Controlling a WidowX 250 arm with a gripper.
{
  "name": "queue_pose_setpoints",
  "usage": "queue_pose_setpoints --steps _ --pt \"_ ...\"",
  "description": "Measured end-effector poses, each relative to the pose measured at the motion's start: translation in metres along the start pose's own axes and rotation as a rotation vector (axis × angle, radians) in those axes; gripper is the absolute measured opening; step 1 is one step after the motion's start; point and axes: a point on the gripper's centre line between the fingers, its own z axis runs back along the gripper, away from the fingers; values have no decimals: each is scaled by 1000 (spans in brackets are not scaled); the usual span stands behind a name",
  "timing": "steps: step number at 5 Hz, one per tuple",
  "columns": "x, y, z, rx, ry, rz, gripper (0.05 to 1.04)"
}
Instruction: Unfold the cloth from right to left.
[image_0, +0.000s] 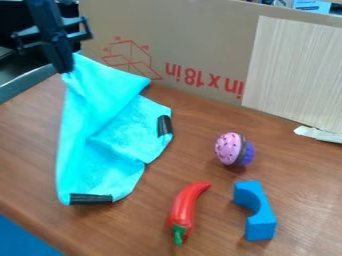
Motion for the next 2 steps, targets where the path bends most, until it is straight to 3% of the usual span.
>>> queue_pose_setpoints --steps 1,2 --pt "15 22 6 58 19 24 58" --pt "27 41 6 169 46 23 58"
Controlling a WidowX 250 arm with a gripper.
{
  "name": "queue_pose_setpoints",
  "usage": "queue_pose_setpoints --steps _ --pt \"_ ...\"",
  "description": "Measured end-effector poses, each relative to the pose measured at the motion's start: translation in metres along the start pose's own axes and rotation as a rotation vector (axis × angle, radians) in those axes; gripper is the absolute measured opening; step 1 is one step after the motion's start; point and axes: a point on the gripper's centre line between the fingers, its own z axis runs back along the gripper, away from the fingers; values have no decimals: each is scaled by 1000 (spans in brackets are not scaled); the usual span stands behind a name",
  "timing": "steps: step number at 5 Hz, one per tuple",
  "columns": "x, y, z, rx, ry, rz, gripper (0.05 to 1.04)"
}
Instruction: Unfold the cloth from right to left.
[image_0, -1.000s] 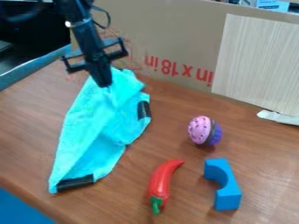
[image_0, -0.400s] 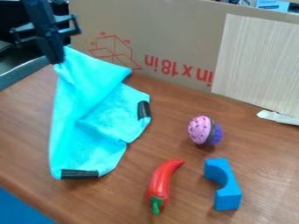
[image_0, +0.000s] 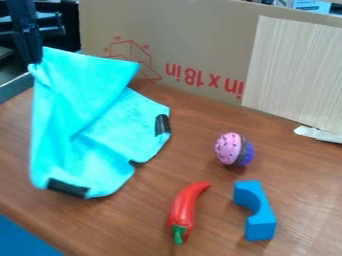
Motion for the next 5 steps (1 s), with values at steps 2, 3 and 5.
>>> queue_pose_setpoints --steps 2,3,5 --pt "11 35 -10 203 44 -36 58" --pt "18 53 -13 251 38 -8 58" --pt "28 67 -13 248 -26 114 58"
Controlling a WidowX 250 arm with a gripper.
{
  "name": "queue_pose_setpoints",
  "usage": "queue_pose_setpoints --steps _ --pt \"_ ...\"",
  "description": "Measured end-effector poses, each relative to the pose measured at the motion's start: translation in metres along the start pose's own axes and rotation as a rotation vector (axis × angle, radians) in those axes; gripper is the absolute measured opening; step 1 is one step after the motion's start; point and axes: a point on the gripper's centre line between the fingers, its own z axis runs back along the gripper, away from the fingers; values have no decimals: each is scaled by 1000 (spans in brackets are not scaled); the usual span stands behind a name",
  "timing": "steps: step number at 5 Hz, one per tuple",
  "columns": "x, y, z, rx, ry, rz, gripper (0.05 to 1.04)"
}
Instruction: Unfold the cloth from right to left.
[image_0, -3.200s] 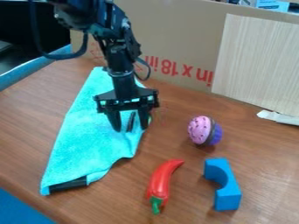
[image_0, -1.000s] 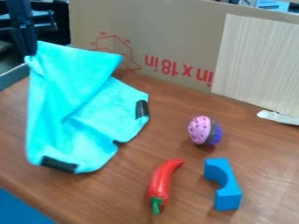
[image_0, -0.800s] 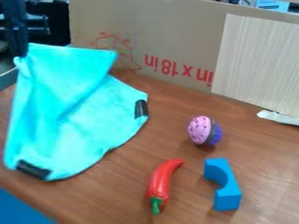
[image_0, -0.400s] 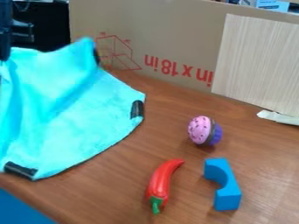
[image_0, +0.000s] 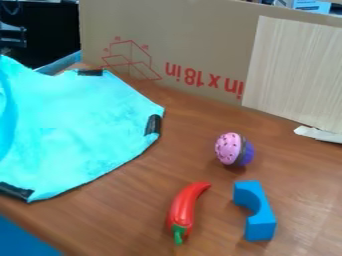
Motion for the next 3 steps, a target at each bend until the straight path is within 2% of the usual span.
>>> queue_pose_setpoints --steps 1,2,3 --pt "12 6 15 14 -59 99 92" --pt "24 14 15 72 -72 201 235" --pt "28 19 8 113 -119 294 499"
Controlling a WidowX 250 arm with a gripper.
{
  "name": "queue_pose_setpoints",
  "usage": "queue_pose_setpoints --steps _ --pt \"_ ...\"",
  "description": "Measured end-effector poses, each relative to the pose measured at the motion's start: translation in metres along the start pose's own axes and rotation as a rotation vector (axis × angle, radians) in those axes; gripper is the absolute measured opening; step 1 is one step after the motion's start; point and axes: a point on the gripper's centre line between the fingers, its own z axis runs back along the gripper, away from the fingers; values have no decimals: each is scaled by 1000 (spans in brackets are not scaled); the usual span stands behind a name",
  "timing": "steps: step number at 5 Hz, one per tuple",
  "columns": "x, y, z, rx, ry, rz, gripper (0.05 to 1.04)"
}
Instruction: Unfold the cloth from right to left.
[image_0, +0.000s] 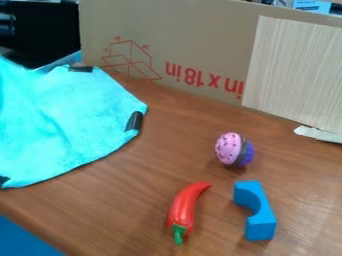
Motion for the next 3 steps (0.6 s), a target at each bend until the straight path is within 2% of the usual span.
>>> queue_pose_setpoints --steps 1,2,3 --pt "3 4 2 27 -26 92 803" --pt "3 5 11 -8 -43 127 997" --pt "-5 4 43 -128 -22 120 1000"
